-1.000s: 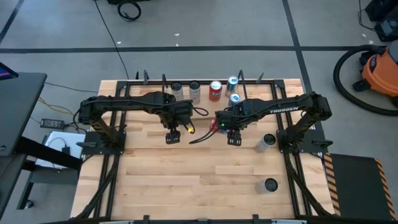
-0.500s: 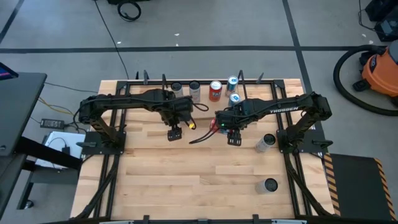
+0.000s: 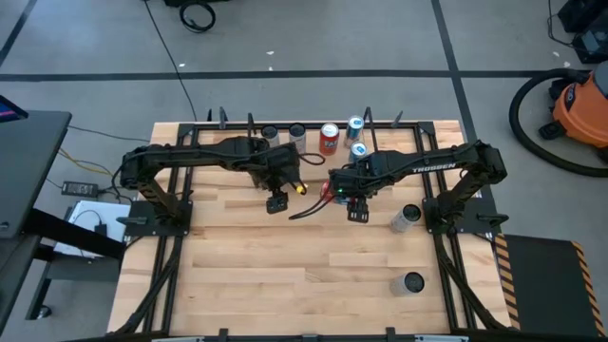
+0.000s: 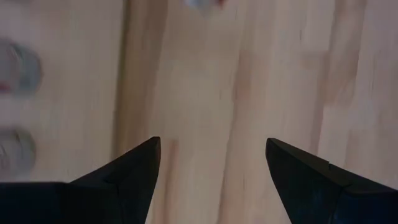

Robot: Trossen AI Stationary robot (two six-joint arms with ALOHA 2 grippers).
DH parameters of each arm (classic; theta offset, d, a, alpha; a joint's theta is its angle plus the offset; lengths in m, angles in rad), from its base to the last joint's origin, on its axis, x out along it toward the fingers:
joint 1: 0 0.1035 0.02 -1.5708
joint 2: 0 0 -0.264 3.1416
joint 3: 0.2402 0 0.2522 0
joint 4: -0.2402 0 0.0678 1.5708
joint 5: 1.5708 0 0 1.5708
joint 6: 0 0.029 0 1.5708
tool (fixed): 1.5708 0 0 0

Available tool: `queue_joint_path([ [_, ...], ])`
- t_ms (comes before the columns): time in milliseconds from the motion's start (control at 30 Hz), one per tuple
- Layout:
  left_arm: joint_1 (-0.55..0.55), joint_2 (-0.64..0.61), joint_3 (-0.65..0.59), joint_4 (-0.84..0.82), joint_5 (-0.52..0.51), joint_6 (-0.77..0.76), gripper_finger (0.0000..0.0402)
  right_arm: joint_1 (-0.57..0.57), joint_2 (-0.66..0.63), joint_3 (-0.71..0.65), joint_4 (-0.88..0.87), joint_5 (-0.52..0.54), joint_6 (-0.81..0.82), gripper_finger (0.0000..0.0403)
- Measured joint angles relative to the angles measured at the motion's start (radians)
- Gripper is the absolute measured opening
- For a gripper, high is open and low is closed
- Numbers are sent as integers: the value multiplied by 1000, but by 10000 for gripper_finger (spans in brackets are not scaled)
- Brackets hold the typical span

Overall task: Place canned beverage on shelf
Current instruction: Put the orange soda can aligned with the other orange soda can on the shelf

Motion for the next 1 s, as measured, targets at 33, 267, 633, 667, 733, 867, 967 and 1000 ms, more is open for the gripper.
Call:
queue_joint_path([
  [33,0,0,0,27,-1,0,291,0,0,0,0,0,0,293],
  [267,3,0,0,158,-3,64,291,0,0,0,-1,-1,-2,293],
  [633,32,0,0,146,23,-6,318,1,0,0,5,4,-26,293],
  [667,36,0,0,146,23,-6,324,1,0,0,5,5,-27,293],
  [733,44,0,0,145,24,-6,338,1,0,0,5,5,-28,293],
  [867,52,0,0,138,24,-27,374,1,0,0,5,9,-29,293],
  [967,51,0,0,130,24,-28,396,1,0,0,5,9,-29,293],
  [1000,51,0,0,130,26,-28,396,1,0,0,5,9,-29,293],
])
